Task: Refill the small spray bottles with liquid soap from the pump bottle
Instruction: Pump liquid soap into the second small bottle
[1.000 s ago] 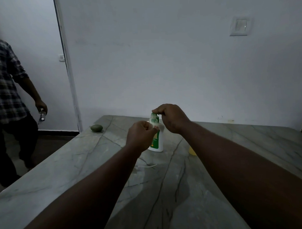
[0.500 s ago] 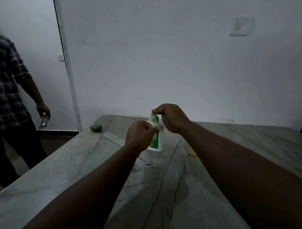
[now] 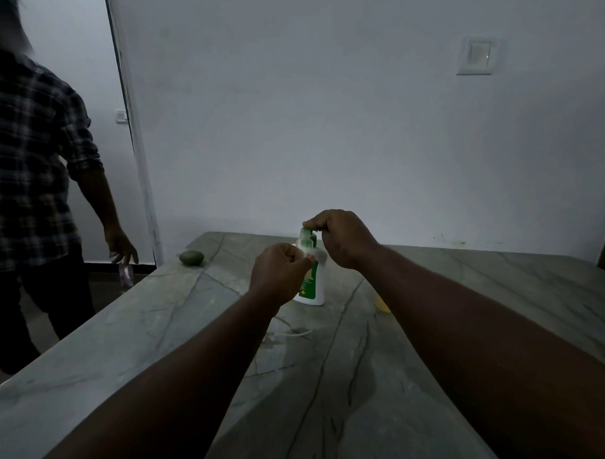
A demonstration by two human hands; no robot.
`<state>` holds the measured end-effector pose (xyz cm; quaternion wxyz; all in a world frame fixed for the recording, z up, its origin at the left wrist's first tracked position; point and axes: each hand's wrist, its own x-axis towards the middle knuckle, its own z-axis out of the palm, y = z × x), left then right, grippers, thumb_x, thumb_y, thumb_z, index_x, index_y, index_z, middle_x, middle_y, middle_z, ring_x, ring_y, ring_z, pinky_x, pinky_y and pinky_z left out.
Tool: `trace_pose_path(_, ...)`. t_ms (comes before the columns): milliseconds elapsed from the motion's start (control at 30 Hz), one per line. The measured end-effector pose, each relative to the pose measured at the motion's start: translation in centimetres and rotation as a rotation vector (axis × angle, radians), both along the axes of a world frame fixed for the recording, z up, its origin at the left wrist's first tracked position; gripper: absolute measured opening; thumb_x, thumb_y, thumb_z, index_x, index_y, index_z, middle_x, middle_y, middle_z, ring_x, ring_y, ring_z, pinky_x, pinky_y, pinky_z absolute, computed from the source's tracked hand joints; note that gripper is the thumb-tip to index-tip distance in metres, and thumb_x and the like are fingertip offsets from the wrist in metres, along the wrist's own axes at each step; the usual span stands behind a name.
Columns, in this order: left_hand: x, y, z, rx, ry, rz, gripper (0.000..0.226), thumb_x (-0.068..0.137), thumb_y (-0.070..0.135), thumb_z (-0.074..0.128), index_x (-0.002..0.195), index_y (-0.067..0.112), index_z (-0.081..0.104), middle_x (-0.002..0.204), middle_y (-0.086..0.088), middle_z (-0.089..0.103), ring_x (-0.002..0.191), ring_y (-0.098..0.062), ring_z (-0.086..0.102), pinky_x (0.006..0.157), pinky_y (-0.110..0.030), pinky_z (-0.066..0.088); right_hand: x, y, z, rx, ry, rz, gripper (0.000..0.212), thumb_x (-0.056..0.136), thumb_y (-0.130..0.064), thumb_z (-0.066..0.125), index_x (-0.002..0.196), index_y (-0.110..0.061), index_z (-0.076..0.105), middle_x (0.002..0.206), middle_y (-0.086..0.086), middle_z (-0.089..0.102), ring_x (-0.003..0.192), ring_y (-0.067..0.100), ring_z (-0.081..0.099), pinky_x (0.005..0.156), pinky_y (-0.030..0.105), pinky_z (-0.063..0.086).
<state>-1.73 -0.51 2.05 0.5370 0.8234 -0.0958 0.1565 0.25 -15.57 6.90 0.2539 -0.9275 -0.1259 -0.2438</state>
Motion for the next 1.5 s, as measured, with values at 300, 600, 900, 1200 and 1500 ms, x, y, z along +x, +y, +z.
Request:
trace_pose_path(300,0.1,-0.1,0.7,-0.025,-0.01,-0.009,0.025,0.092,0.028,0.076,0.089,0.003,0.073,0.088,-0.014,0.077,0.087,-0.034,0.075,0.085,-0.055,0.061,0.2,-0.5,1.7,-0.058,0.0,0.009,0.047,0.096,0.008,0.045,0.129,-0.012,0.071,0.139,0.009,0.065,0.13,0.022,0.059,0.112,0.035,0.045)
trace_pose_path(600,0.3,-0.1,-0.2,-0.024,-0.009,-0.006,0.029,0.092,0.027,0.075,0.091,-0.002,0.071,0.089,-0.019,0.076,0.088,-0.039,0.074,0.08,-0.054,0.06,0.5,-0.3,0.6,-0.02,0.019,0.007,0.048,0.095,0.009,0.044,0.128,-0.011,0.072,0.138,0.009,0.066,0.13,0.024,0.059,0.112,0.04,0.047)
trace_pose_path(900,0.5,0.0,0.4,-0.043,-0.014,0.002,0.022,0.091,0.029,0.076,0.088,0.007,0.074,0.085,-0.01,0.077,0.084,-0.029,0.075,0.083,-0.051,0.063,0.5,-0.3,1.4,-0.056,-0.021,-0.002,0.043,0.097,0.004,0.046,0.126,-0.012,0.073,0.136,0.009,0.067,0.127,0.023,0.06,0.11,0.036,0.047)
trace_pose_path(1200,0.5,-0.1,-0.1,-0.01,-0.004,0.011,0.023,0.092,0.03,0.076,0.087,0.008,0.074,0.085,-0.009,0.077,0.083,-0.028,0.075,0.079,-0.049,0.062,0.3,-0.2,0.9,-0.043,0.011,-0.001,0.046,0.095,0.008,0.045,0.129,-0.011,0.071,0.139,0.01,0.065,0.131,0.023,0.058,0.112,0.038,0.046)
trace_pose_path(1500,0.6,0.4,-0.1,-0.015,-0.006,0.016,0.021,0.09,0.029,0.077,0.088,0.009,0.075,0.083,-0.006,0.077,0.08,-0.023,0.075,0.079,-0.048,0.063,0.4,-0.1,1.0,-0.063,0.004,-0.018,0.046,0.095,0.006,0.045,0.129,-0.012,0.071,0.139,0.009,0.065,0.131,0.024,0.058,0.112,0.039,0.046)
